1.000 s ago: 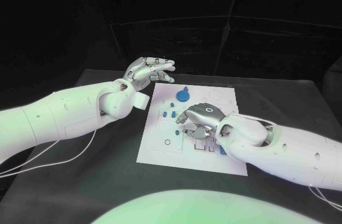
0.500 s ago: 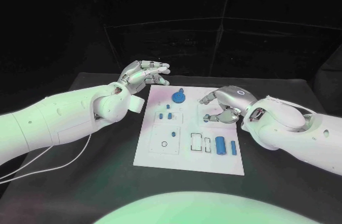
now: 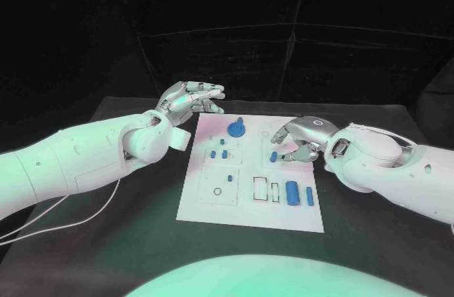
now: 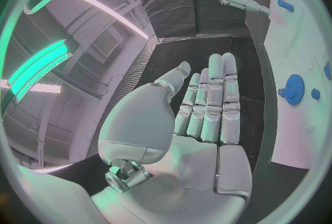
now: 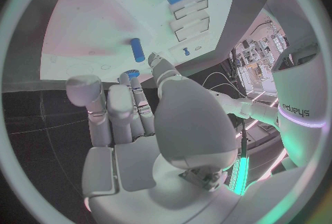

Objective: Assemble the parts on the task board

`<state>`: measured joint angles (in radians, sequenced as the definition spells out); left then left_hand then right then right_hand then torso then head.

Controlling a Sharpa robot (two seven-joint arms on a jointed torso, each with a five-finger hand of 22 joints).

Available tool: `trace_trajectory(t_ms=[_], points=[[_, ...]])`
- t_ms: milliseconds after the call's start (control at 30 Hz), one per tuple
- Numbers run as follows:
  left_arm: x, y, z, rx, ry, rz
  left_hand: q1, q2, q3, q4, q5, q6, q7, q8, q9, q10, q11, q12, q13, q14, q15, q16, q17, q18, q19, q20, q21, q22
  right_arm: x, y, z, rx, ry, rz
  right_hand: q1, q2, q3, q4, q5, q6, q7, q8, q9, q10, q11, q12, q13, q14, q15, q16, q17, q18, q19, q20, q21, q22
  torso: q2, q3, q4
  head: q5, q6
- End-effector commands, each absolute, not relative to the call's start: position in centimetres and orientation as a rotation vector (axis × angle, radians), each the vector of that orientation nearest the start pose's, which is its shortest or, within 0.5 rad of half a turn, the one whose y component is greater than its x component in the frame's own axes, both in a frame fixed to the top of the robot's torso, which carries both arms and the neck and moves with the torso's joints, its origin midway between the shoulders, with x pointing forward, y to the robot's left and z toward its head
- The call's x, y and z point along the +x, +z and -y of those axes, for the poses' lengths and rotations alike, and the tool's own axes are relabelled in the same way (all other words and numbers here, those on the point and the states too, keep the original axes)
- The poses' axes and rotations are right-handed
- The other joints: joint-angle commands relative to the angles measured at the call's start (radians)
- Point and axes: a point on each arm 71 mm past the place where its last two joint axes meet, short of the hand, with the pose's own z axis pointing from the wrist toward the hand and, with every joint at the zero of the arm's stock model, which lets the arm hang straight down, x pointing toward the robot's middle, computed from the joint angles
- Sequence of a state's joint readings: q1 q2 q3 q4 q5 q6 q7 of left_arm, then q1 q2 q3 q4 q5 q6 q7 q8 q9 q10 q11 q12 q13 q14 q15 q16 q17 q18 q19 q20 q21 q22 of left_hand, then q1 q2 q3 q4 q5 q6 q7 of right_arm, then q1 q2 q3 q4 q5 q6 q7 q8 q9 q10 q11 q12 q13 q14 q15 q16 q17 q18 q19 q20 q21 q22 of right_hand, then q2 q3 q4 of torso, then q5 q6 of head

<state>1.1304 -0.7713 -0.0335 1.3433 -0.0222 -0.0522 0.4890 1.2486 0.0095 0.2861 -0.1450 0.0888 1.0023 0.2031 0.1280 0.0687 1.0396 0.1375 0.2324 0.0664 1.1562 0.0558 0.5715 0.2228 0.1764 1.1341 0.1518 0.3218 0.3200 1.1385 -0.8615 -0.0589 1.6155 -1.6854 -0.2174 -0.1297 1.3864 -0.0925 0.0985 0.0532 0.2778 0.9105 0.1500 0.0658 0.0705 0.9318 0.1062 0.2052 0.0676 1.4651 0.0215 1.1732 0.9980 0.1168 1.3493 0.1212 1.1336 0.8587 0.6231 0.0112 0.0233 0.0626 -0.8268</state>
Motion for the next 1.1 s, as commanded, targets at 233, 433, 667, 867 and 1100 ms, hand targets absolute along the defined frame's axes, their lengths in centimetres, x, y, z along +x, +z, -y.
trace_trajectory(t_ms=[233,433,667,867,1100], points=[[50.3,-21.3,-21.3,-1.062,-1.748,-1.435,-0.003,0.003,-0.007,-0.001,0.002,0.001,-0.003,0.004,0.001,0.004,-0.005,0.005,0.0,-0.005,0.001,-0.003,0.001,0.004,0.003,0.003,-0.007,-0.002,44.9,-22.6,16.5,-0.523,0.561,-1.857,0.039,0.029,-0.004,-0.011,-0.047,0.029,0.004,0.008,0.001,0.067,-0.009,0.031,-0.002,0.018,-0.011,0.01,0.002,0.01,0.013,-0.007,-0.002,0.005,0.001,-0.0005,0.0012,0.003,0.0],[50.3,-21.3,-21.2,-1.062,-1.751,-1.436,-0.003,0.003,-0.007,-0.001,0.002,0.001,-0.003,0.004,0.001,0.004,-0.005,0.005,0.0,-0.005,0.001,-0.003,0.001,0.004,0.003,0.003,-0.007,-0.002,45.3,-23.0,15.9,-0.54,0.557,-1.87,0.056,0.05,0.02,-0.015,-0.087,0.047,0.003,0.007,0.0,0.098,-0.013,0.021,-0.006,0.02,-0.015,0.014,0.002,0.009,0.016,-0.011,0.0,0.007,0.0,0.0001,-0.0007,0.004,-0.001],[50.4,-21.3,-21.2,-1.063,-1.749,-1.437,-0.003,0.003,-0.007,-0.001,0.002,0.001,-0.003,0.004,0.001,0.004,-0.005,0.005,0.0,-0.005,0.001,-0.003,0.001,0.004,0.003,0.003,-0.007,-0.002,45.6,-23.1,15.7,-0.539,0.552,-1.861,0.076,0.071,0.075,-0.019,-0.129,0.078,0.003,0.012,0.001,0.134,-0.016,0.005,-0.006,0.022,-0.018,0.024,0.009,0.008,0.021,-0.014,0.005,0.013,0.0,0.0003,0.0004,0.003,-0.002],[50.4,-21.3,-21.2,-1.063,-1.749,-1.439,-0.003,0.002,-0.007,-0.001,0.002,0.0,-0.003,0.004,0.0,0.002,-0.005,0.005,0.0,-0.005,0.001,-0.003,0.001,0.004,0.003,0.003,-0.007,-0.002,45.8,-23.0,15.7,-0.531,0.545,-1.84,0.091,0.082,0.141,-0.028,-0.155,0.109,0.002,0.016,0.002,0.17,-0.02,-0.01,-0.005,0.024,-0.023,0.036,0.02,0.006,0.026,-0.018,0.014,0.025,0.0,0.0002,-0.0005,0.003,-0.004],[50.4,-21.4,-21.2,-1.064,-1.749,-1.441,-0.003,0.002,-0.007,-0.001,0.002,0.0,-0.003,0.004,0.0,0.002,-0.005,0.005,0.0,-0.005,0.001,-0.003,0.001,0.004,0.003,0.003,-0.007,-0.002,45.9,-23.0,15.8,-0.531,0.529,-1.817,0.098,0.074,0.22,-0.048,-0.171,0.131,0.002,0.016,0.001,0.202,-0.023,-0.028,-0.003,0.024,-0.025,0.045,0.027,0.004,0.03,-0.021,0.022,0.035,0.0,0.0003,-0.0006,0.003,-0.006]])
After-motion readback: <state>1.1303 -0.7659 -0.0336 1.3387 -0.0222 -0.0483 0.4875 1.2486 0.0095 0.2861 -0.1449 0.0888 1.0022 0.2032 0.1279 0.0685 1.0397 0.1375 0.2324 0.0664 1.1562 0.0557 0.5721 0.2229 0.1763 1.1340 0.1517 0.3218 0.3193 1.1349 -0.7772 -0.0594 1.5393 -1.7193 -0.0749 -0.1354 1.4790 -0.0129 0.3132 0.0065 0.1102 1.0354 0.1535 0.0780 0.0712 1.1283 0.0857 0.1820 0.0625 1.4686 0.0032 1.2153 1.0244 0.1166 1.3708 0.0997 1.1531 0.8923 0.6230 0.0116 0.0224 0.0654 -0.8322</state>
